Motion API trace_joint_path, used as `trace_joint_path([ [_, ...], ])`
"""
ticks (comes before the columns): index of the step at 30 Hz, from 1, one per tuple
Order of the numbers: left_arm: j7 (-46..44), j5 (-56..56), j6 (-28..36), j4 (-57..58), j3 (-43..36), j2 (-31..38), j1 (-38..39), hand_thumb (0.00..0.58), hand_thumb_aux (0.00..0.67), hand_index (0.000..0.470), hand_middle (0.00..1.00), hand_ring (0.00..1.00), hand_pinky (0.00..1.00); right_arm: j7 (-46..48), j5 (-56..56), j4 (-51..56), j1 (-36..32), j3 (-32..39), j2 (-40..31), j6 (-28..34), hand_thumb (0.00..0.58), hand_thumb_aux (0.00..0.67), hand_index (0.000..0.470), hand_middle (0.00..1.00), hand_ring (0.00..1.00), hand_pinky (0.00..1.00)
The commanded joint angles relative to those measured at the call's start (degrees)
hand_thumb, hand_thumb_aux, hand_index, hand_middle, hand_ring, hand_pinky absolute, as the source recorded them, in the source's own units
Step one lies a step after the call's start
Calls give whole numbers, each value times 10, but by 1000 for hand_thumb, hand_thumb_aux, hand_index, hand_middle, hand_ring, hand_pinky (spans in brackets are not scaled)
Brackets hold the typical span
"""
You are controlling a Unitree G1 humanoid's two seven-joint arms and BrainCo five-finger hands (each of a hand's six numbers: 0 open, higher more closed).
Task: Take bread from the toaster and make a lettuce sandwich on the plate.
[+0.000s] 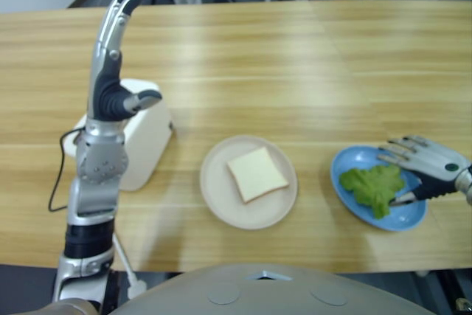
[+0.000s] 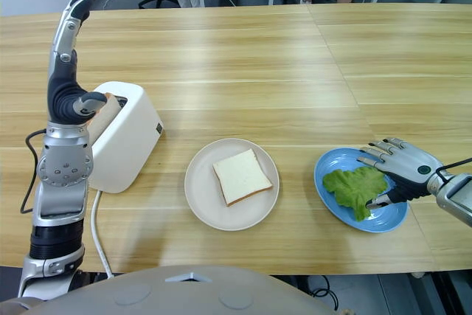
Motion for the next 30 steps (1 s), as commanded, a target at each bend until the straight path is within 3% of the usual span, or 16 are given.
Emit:
trace_joint_path([
  [1,-6,6,6,-6,5,-1,5,0,0,0,0,0,0,-2,-13,22,-20,38,-1,-9,0,0,0,0,0,0],
  [16,-20,6,17,-16,13,3,7,0,0,0,0,0,0,-105,-100,203,-167,216,7,-11,0,0,0,0,0,0],
  [22,-25,6,18,-18,14,3,6,0,0,0,0,0,0,-135,-131,244,-225,281,45,9,0,0,0,0,0,0],
  [30,-29,8,18,-21,17,3,7,0,0,0,0,0,0,-146,-132,212,-211,309,60,48,0,0,0,0,0,0],
])
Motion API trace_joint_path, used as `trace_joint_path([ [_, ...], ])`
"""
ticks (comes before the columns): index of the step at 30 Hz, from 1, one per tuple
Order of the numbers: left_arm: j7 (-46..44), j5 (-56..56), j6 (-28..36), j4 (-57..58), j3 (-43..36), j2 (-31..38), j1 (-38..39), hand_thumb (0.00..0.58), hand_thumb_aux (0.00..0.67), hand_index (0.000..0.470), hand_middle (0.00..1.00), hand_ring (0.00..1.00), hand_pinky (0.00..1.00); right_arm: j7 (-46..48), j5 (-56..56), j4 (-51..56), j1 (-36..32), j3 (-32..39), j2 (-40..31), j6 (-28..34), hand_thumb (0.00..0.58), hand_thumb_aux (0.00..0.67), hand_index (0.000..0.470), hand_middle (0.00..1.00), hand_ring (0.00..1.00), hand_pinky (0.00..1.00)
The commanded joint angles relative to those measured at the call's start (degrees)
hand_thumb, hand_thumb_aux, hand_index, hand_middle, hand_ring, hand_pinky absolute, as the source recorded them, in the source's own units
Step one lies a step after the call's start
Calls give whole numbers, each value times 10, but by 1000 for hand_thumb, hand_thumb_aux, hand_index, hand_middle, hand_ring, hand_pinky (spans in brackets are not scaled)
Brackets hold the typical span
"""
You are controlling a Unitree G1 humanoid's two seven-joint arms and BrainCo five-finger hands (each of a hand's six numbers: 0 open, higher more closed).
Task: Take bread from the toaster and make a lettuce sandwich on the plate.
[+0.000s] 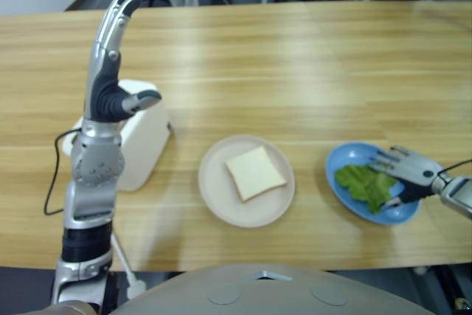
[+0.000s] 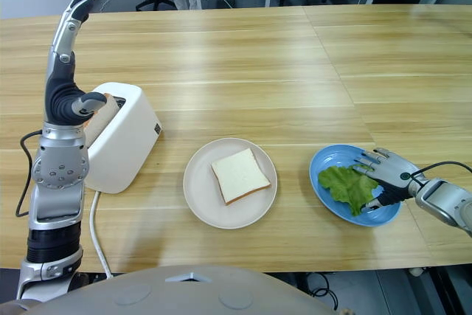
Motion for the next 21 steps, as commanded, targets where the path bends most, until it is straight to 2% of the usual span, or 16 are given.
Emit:
trace_joint_path([
  [1,-4,9,4,-4,3,2,2,0,0,0,0,0,0,5,-4,-28,18,23,11,13,0,0,0,0,0,0],
  [7,-5,13,4,-2,2,2,1,0,0,0,0,0,0,21,3,-55,31,29,11,24,0,0,0,0,0,0],
  [8,-5,13,4,-1,2,3,0,0,0,0,0,0,0,23,4,-57,32,29,11,25,549,515,354,0,0,0],
  [9,-5,13,4,-1,2,3,0,0,0,0,0,0,0,28,7,-59,31,29,12,25,580,670,460,0,0,0],
  [21,-6,16,4,2,4,5,-1,0,0,0,0,0,0,56,48,-135,39,-9,8,48,580,670,460,0,0,0],
])
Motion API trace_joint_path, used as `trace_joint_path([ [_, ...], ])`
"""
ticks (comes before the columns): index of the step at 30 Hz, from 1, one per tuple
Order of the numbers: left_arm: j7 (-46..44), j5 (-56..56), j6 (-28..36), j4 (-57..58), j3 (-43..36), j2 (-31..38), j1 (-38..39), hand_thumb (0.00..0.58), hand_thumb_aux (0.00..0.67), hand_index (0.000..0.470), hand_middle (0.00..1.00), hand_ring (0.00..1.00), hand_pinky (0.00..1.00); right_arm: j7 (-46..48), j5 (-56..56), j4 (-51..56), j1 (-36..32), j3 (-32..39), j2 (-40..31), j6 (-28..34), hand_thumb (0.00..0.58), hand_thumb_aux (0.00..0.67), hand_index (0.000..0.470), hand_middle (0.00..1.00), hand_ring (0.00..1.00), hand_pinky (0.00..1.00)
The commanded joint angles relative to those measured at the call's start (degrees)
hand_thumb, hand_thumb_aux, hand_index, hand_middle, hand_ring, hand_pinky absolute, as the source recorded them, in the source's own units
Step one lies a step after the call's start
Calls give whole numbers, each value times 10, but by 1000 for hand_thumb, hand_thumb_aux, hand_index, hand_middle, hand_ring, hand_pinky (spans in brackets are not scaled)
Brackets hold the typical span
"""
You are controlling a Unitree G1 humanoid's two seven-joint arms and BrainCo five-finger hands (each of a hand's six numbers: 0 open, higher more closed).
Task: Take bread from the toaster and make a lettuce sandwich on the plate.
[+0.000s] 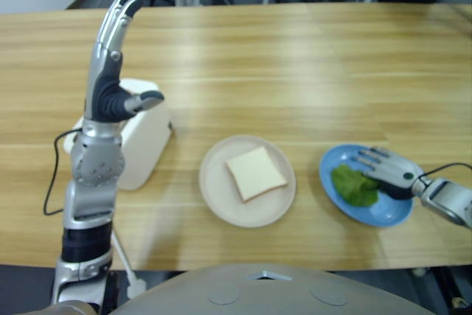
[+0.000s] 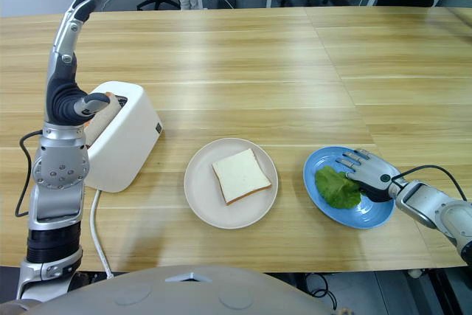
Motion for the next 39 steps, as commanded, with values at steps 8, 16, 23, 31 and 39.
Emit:
trace_joint_path([
  [8,-4,5,1,9,4,6,-4,0,0,0,0,0,0,-30,13,-29,11,-18,8,26,580,670,460,1000,1000,1000],
  [16,0,7,-4,20,3,7,-11,0,0,0,0,0,0,-79,5,5,-11,-10,25,42,580,670,460,1000,1000,1000],
  [23,2,11,-8,30,2,6,-17,0,0,0,0,0,0,-123,4,53,-25,2,39,45,580,670,460,1000,1000,1000],
  [31,4,14,-10,37,2,5,-21,0,0,0,0,0,0,-165,11,85,-38,7,41,38,580,670,460,1000,1000,1000],
  [39,6,15,-12,42,1,5,-23,0,0,0,0,0,0,-187,20,81,-35,3,39,32,580,670,460,1000,1000,1000],
])
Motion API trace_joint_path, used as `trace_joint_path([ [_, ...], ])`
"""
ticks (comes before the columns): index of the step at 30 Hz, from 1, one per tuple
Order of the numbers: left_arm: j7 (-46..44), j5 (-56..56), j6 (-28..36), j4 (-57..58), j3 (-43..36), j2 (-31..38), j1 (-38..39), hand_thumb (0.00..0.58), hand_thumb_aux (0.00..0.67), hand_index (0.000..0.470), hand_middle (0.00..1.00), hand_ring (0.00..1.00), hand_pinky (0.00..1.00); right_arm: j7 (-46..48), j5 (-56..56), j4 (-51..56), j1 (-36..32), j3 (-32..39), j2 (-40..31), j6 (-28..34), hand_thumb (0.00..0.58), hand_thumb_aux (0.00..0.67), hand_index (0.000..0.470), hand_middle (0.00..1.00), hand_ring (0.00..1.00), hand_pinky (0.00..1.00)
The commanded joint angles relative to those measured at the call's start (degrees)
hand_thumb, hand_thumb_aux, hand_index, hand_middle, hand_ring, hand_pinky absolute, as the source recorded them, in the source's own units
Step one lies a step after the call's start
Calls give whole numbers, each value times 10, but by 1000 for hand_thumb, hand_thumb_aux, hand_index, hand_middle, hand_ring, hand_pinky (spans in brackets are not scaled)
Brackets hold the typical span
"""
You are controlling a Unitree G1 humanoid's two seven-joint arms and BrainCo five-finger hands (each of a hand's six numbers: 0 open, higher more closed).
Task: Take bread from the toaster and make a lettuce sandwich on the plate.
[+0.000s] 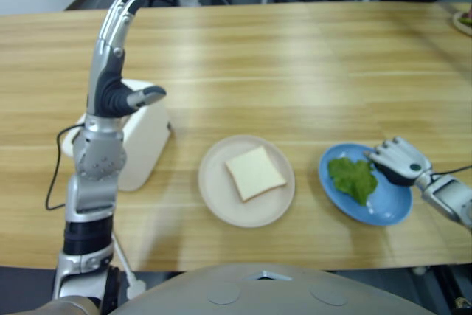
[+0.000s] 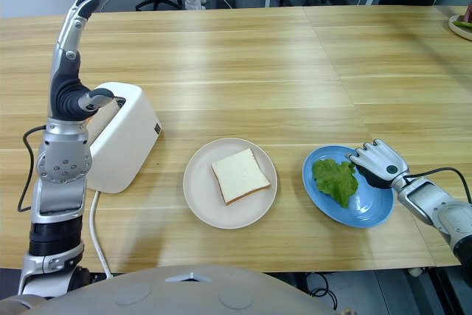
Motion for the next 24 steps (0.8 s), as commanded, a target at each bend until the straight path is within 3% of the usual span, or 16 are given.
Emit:
trace_joint_path([
  [1,0,5,1,11,1,4,-3,0,0,0,0,0,0,-11,2,-7,0,1,1,-3,580,670,460,1000,1000,1000],
  [24,11,15,-9,42,-6,4,-21,0,0,0,0,0,0,-16,7,-210,21,-97,-3,19,580,670,460,1000,1000,1000],
])
